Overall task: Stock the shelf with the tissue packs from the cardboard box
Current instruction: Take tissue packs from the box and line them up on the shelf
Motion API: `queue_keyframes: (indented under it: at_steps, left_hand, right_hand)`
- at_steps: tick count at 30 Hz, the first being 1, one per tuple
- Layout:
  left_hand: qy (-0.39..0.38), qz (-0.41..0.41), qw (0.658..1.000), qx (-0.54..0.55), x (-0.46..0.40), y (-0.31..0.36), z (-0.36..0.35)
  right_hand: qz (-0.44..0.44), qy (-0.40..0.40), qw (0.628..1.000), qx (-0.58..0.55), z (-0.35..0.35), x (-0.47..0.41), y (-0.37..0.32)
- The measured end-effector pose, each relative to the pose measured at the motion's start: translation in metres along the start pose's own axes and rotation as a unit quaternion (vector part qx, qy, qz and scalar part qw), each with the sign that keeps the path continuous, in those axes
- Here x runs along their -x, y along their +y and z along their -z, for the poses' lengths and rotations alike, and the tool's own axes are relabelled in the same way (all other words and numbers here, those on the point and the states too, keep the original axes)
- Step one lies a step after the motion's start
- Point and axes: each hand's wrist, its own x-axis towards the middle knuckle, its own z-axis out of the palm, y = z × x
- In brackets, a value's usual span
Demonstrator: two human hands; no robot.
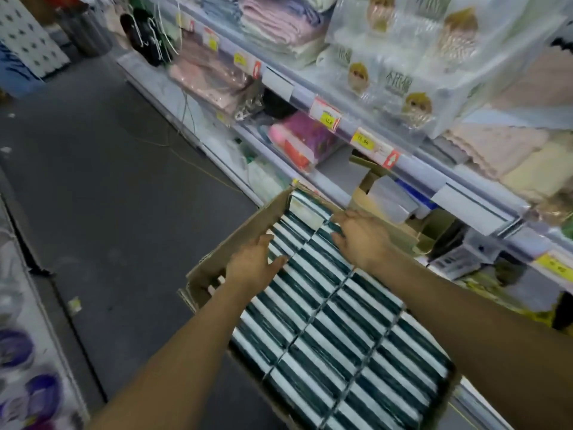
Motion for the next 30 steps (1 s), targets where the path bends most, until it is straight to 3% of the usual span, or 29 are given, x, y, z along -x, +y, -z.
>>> queue_keyframes:
  at_steps: [6,10,15,19,22,27,30]
  left_hand:
    - [-0.062,0.012,0.984,0.165,-0.029,-0.005,-0.038]
    - [-0.047,0.010,0.971,0.234,-0.040,-0.001,-0.048]
    - [-0.024,0.034,0.986,0.164,-0.048,0.009,-0.046]
    - [-0.002,0.035,0.999,0.031,-0.045,0.022,-0.035]
    - [0.052,0.021,0.998,0.026,-0.035,0.027,-0.020]
    - [0.105,0.042,0.980,0.167,-0.016,0.019,0.012]
    - [0.097,0.071,0.918,0.378,0.005,0.023,0.029]
  right_hand:
    - [-0.021,-0.004,0.999,0.044,-0.035,-0.068,0.000]
    - [-0.029,0.012,0.997,0.077,-0.049,-0.089,0.002]
    - [-0.055,0.014,0.994,0.098,-0.053,-0.101,-0.004]
    - [-0.041,0.059,0.997,0.030,-0.049,-0.096,-0.003]
    - [-0.012,0.093,0.995,-0.027,-0.034,-0.081,0.000]
    - [0.014,0.174,0.976,-0.132,-0.009,-0.045,0.008]
    - [0.052,0.172,0.957,-0.227,0.004,-0.009,0.003]
